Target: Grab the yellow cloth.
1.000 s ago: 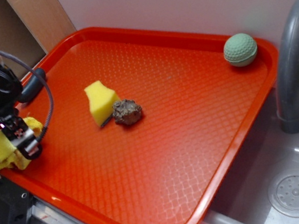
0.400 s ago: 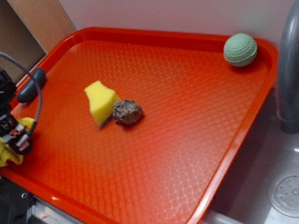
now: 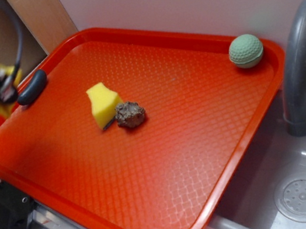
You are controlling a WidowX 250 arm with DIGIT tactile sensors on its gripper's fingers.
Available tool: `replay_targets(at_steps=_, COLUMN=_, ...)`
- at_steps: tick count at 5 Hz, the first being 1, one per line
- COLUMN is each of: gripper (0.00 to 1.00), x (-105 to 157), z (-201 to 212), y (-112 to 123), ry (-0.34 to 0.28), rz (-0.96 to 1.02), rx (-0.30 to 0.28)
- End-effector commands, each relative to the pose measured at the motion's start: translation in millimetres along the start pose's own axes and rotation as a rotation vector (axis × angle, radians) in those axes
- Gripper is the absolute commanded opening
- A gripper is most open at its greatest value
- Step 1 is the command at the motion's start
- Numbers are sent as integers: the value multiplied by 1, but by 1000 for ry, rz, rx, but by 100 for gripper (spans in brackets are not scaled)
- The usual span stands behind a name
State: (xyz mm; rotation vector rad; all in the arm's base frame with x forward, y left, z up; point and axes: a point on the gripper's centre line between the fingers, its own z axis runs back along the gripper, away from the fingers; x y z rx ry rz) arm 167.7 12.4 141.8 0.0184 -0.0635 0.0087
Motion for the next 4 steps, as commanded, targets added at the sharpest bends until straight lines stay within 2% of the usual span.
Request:
replay_targets(at_steps=1, gripper=0, x=48, z=108, y=-32, ry=-47, rz=138, rx=-95)
replay_targets(at_steps=2, gripper=0, x=71, z=101, y=-40, ry=-89, rz=137, rx=-91)
replay_targets(at_steps=3, gripper=0, x=69, z=94, y=-40, ry=-112, rz=106, rx=-114)
replay_targets(at_steps=4, gripper=0, x=65, z=99, y=-41, ry=-129, rz=95, rx=-89)
